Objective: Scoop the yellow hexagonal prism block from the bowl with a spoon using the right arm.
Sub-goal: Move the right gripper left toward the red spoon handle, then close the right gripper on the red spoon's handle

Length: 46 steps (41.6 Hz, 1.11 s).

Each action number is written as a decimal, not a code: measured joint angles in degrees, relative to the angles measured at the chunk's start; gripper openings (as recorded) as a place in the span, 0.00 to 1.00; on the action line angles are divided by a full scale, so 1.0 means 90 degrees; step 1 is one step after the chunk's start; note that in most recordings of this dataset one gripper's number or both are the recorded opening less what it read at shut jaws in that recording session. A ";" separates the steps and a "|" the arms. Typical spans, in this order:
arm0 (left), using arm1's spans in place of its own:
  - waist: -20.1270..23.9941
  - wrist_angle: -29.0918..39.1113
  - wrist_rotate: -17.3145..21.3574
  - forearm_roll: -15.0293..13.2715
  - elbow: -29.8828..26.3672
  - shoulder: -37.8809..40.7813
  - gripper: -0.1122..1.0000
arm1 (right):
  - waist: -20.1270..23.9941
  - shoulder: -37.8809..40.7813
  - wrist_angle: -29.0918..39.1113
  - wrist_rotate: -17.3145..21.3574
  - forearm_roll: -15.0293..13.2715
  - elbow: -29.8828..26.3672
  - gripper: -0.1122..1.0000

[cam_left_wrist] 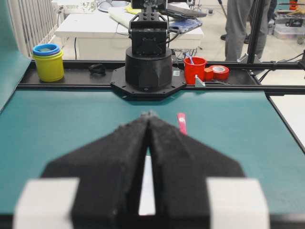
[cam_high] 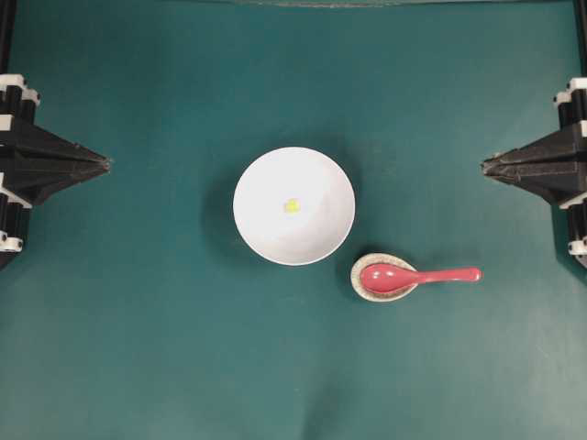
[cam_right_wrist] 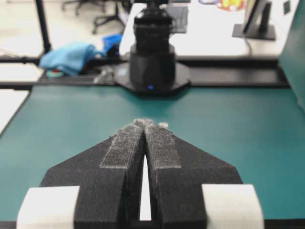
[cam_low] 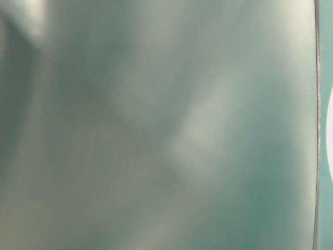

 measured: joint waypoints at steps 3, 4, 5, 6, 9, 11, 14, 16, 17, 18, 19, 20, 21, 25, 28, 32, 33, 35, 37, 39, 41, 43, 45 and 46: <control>0.0000 -0.0039 -0.0020 0.0020 0.0000 0.0000 0.10 | -0.0010 0.0029 0.0020 0.0020 0.0000 0.0000 0.10; 0.0000 -0.0059 -0.0020 0.0029 0.0000 0.0000 0.10 | -0.0010 0.0029 0.0020 0.0020 -0.0010 0.0000 0.10; 0.0000 -0.0078 -0.0010 0.0029 0.0000 0.0010 0.10 | -0.0010 0.0029 0.0029 0.0020 -0.0010 0.0000 0.10; 0.0000 -0.0088 -0.0020 0.0029 0.0000 0.0000 0.10 | -0.0010 0.0029 0.0039 0.0020 0.0000 0.0000 0.10; 0.0000 -0.0117 -0.0020 0.0039 0.0000 0.0010 0.10 | -0.0020 0.0039 0.0039 0.0029 -0.0010 0.0000 0.10; 0.0000 -0.0127 -0.0020 0.0029 0.0000 0.0010 0.10 | -0.0010 0.0029 0.0059 0.0029 -0.0010 0.0000 0.11; -0.0010 -0.0127 -0.0020 0.0039 0.0000 0.0000 0.10 | 0.0029 0.0059 0.0107 0.0029 0.0000 0.0000 0.15; 0.0000 -0.0127 -0.0020 0.0039 0.0000 0.0000 0.10 | 0.0068 0.0068 0.0137 0.0029 0.0000 0.0000 0.23; 0.0000 -0.0127 -0.0020 0.0039 0.0000 0.0000 0.10 | 0.0088 0.0088 0.0156 0.0029 0.0000 0.0000 0.29; -0.0010 -0.0127 -0.0020 0.0039 0.0000 0.0000 0.10 | 0.0107 0.0098 0.0166 0.0029 0.0000 0.0010 0.35; 0.0000 -0.0127 -0.0020 0.0039 0.0000 0.0000 0.10 | 0.0127 0.0127 0.0166 0.0029 0.0000 0.0020 0.41; 0.0000 -0.0127 -0.0020 0.0039 0.0000 0.0000 0.10 | 0.0137 0.0146 0.0176 0.0029 0.0000 0.0020 0.46; 0.0000 -0.0127 -0.0020 0.0039 0.0000 0.0000 0.10 | 0.0137 0.0176 0.0186 0.0029 -0.0010 0.0020 0.51; 0.0000 -0.0127 -0.0020 0.0039 0.0000 0.0000 0.10 | 0.0146 0.0322 0.0186 0.0039 -0.0010 0.0068 0.62; 0.0000 -0.0127 -0.0020 0.0039 0.0000 -0.0010 0.10 | 0.0146 0.0479 0.0186 0.0039 -0.0010 0.0107 0.62; 0.0000 -0.0127 -0.0020 0.0039 0.0000 -0.0010 0.10 | 0.0195 0.0791 0.0107 0.0039 0.0049 0.0166 0.62; 0.0000 -0.0127 -0.0020 0.0039 0.0000 -0.0010 0.10 | 0.0215 0.0859 0.0068 0.0039 0.0068 0.0176 0.62; 0.0000 -0.0127 -0.0010 0.0039 0.0000 -0.0010 0.10 | 0.0283 0.1055 -0.0068 0.0039 0.0117 0.0225 0.62; 0.0000 -0.0127 0.0010 0.0049 0.0000 -0.0020 0.10 | 0.0371 0.1279 -0.0293 0.0039 0.0176 0.0293 0.62; 0.0000 -0.0127 0.0020 0.0039 0.0000 -0.0010 0.10 | 0.0459 0.1514 -0.0537 0.0049 0.0244 0.0391 0.62; 0.0000 -0.0127 0.0049 0.0039 0.0000 -0.0020 0.10 | 0.0557 0.1758 -0.0801 0.0039 0.0332 0.0469 0.62; 0.0000 -0.0127 0.0049 0.0039 0.0000 -0.0010 0.10 | 0.0664 0.1992 -0.1143 0.0049 0.0439 0.0576 0.62; 0.0000 -0.0127 0.0049 0.0039 0.0000 -0.0020 0.10 | 0.0781 0.2246 -0.1484 0.0049 0.0557 0.0693 0.62; 0.0000 -0.0127 0.0049 0.0049 0.0000 -0.0020 0.10 | 0.0840 0.2363 -0.1621 0.0049 0.0615 0.0742 0.62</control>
